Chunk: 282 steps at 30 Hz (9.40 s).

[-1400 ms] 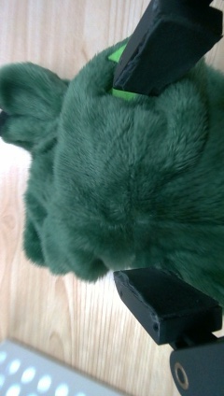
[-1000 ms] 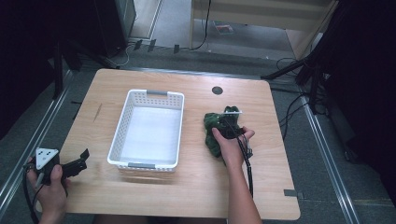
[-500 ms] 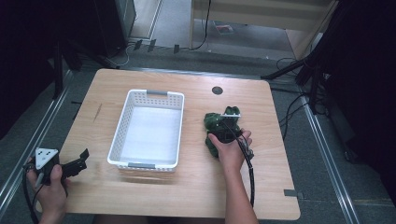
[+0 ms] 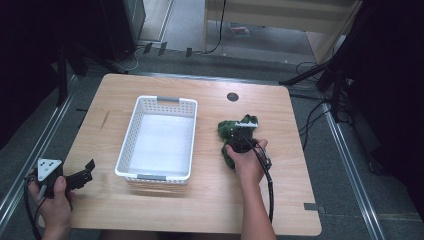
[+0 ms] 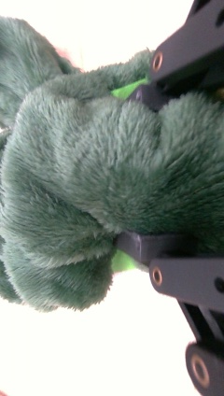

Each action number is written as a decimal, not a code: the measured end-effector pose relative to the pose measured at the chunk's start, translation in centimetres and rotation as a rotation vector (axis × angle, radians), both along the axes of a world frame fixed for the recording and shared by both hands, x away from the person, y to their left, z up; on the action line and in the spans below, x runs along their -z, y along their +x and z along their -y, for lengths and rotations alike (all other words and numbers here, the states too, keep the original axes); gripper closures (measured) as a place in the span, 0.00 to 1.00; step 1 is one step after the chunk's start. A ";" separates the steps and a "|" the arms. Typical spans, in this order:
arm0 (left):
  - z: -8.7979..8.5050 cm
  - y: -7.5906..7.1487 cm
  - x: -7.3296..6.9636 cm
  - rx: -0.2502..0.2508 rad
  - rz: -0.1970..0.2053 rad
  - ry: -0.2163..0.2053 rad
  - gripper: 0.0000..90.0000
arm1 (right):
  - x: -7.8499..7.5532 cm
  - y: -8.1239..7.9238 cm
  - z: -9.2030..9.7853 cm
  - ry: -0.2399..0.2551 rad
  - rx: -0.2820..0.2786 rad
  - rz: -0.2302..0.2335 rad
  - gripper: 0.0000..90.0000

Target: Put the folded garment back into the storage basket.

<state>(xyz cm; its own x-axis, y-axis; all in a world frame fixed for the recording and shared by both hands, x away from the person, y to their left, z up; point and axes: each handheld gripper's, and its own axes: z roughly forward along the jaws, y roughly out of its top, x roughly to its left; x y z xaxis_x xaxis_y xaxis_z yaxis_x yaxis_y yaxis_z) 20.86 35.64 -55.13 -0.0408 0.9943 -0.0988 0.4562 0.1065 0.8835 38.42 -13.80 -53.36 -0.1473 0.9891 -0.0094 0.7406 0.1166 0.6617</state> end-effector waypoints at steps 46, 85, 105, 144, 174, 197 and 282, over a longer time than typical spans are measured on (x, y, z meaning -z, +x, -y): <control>0.0 0.0 0.0 -0.004 0.013 -0.009 0.01 | -11.4 -4.1 -3.6 0.129 0.021 0.269 0.75; 0.2 0.3 0.0 0.000 -0.002 -0.001 0.01 | -14.5 -3.7 -14.5 0.142 -0.093 0.220 0.75; 0.1 0.3 0.0 0.000 -0.004 0.000 0.01 | -13.9 -3.6 -19.1 0.177 -0.155 0.188 0.75; 0.1 0.3 0.0 0.004 -0.007 0.005 0.01 | -4.7 -1.9 -21.5 0.194 -0.142 0.107 0.67; 0.2 0.3 0.0 0.003 -0.009 0.006 0.01 | -6.9 -2.5 -20.7 0.266 -0.169 0.075 0.00; 0.2 0.3 0.0 0.004 -0.011 0.009 0.01 | -11.3 -4.5 -16.2 0.218 -0.162 0.172 0.00; 0.3 0.3 0.0 0.018 -0.011 0.015 0.01 | -0.6 -10.9 11.9 0.139 0.087 0.210 0.00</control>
